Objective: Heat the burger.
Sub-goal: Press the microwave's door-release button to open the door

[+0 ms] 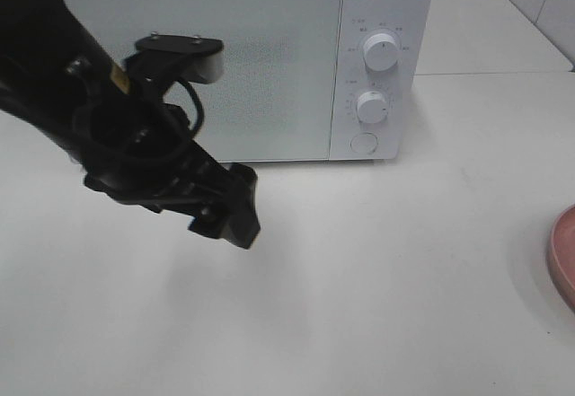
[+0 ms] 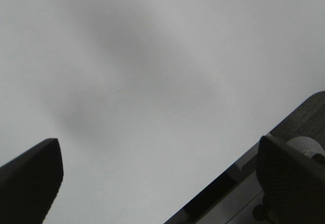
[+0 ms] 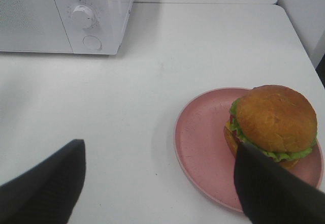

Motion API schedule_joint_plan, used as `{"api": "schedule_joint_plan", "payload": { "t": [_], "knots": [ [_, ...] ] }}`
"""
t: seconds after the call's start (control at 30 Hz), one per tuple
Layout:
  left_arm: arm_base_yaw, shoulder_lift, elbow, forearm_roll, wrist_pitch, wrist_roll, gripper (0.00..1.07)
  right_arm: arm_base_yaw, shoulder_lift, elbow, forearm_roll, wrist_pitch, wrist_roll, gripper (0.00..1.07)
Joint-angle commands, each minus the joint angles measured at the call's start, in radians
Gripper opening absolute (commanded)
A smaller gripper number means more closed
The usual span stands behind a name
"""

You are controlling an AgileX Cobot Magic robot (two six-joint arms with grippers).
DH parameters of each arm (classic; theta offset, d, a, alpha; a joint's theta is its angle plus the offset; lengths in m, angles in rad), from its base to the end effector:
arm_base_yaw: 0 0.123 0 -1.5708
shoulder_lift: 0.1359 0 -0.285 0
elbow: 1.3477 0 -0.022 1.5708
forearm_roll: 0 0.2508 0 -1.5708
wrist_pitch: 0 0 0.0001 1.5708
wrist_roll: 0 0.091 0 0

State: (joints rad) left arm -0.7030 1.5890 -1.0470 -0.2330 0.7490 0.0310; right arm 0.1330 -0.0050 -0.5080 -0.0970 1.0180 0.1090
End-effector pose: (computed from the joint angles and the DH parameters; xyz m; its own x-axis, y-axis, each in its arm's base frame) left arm 0.2288 -0.2126 0.2307 -0.7973 0.4936 -0.3473 0.5766 0.7929 -0.1968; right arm -0.0041 -0.0081 0.2833 -0.4029 0.0043 -0.9152 -0.0341 0.9992 0.0198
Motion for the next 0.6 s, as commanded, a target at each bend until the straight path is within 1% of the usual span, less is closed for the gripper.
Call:
{"api": "schedule_joint_plan", "payload": {
  "t": [0.03,0.07,0.1,0.13,0.17,0.2,0.23,0.27,0.3,0.33,0.37,0.4,0.43,0.47,0.5,0.53,0.57,0.6],
  "knots": [
    [0.078,-0.039,0.001,0.010,0.080,-0.010,0.98,-0.007,-0.025,0.004,0.003,-0.012,-0.007,0.75],
    [0.137,-0.060,0.001,0.020,0.117,-0.006,0.98,-0.007,-0.025,0.004,0.003,-0.012,-0.007,0.75],
    [0.167,-0.067,0.001,0.026,0.137,-0.002,0.98,-0.007,-0.025,0.004,0.003,-0.012,-0.007,0.75],
    [0.167,-0.067,0.001,0.026,0.137,-0.002,0.98,-0.007,-0.025,0.004,0.003,-0.012,-0.007,0.75],
    [0.224,-0.085,0.001,0.035,0.178,0.002,0.98,-0.007,-0.025,0.004,0.003,-0.012,-0.007,0.75],
    [0.224,-0.085,0.001,0.035,0.178,0.002,0.98,-0.007,-0.025,0.004,0.003,-0.012,-0.007,0.75],
    [0.256,-0.096,0.001,0.039,0.199,0.007,0.98,-0.007,-0.025,0.004,0.003,-0.012,-0.007,0.75],
    [0.313,-0.113,0.001,0.041,0.238,0.022,0.98,-0.007,-0.025,0.004,0.003,-0.012,-0.007,0.75],
    [0.313,-0.113,0.001,0.041,0.238,0.022,0.98,-0.007,-0.025,0.004,0.003,-0.012,-0.007,0.75],
    [0.345,-0.121,0.001,0.042,0.254,0.024,0.98,-0.007,-0.025,0.004,0.003,-0.012,-0.007,0.75],
    [0.406,-0.141,0.001,0.049,0.290,0.024,0.98,-0.007,-0.025,0.004,0.003,-0.012,-0.007,0.75],
    [0.427,-0.150,0.003,0.059,0.305,0.025,0.98,-0.007,-0.025,0.004,0.003,-0.012,-0.007,0.75],
    [0.427,-0.150,0.003,0.059,0.305,0.025,0.98,-0.007,-0.025,0.004,0.003,-0.012,-0.007,0.75],
    [0.474,-0.177,0.013,0.089,0.321,0.024,0.98,-0.007,-0.025,0.004,0.003,-0.012,-0.007,0.75],
    [0.474,-0.177,0.013,0.089,0.321,0.024,0.98,-0.007,-0.025,0.004,0.003,-0.012,-0.007,0.75],
    [0.492,-0.191,0.020,0.103,0.326,0.023,0.98,-0.007,-0.025,0.004,0.003,-0.012,-0.007,0.75],
    [0.533,-0.216,0.037,0.129,0.337,0.023,0.98,-0.007,-0.025,0.004,0.003,-0.012,-0.007,0.75],
    [0.533,-0.216,0.037,0.129,0.337,0.023,0.98,-0.007,-0.025,0.004,0.003,-0.012,-0.007,0.75]
  ]
}}
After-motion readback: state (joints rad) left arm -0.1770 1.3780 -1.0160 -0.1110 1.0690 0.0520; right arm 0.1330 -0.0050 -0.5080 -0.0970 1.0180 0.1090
